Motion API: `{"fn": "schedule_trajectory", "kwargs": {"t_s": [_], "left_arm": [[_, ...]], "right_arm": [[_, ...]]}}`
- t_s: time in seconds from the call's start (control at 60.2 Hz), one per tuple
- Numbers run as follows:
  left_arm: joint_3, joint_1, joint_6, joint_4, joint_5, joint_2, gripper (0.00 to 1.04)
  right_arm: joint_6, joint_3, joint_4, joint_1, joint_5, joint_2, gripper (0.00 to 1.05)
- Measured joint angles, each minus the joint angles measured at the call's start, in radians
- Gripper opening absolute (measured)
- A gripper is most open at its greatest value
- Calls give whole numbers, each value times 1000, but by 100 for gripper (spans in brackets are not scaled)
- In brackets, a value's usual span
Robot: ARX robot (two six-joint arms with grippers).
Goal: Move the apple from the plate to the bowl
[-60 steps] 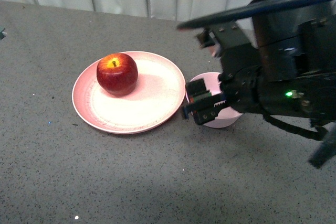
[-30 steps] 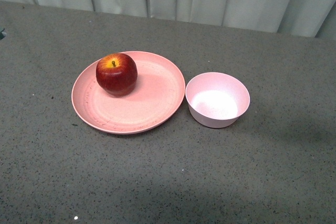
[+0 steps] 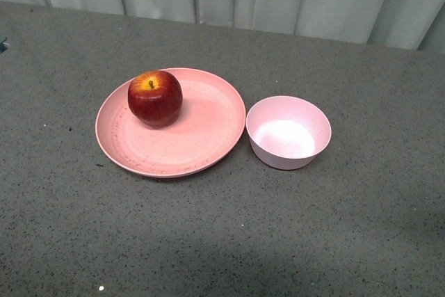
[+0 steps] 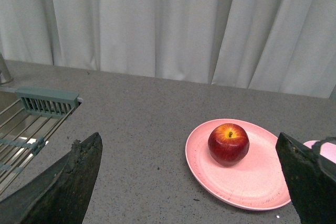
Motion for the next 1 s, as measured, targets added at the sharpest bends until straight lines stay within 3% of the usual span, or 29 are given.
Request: {"fn": "schedule_trajectory", "kwargs": {"t_s": [0.05, 0.166, 0.416, 0.997], "left_arm": [[0, 0, 0, 0, 0, 0, 98], [0, 0, 0, 0, 0, 0, 98], [0, 0, 0, 0, 0, 0, 98], [0, 0, 0, 0, 0, 0, 98]], "right_arm": [[0, -10, -45, -37, -57, -69, 1], [0, -34, -124, -81, -72, -173, 1], [0, -66, -349, -83, -78, -436, 1], [0, -68, -643, -83, -79, -750, 1]]}}
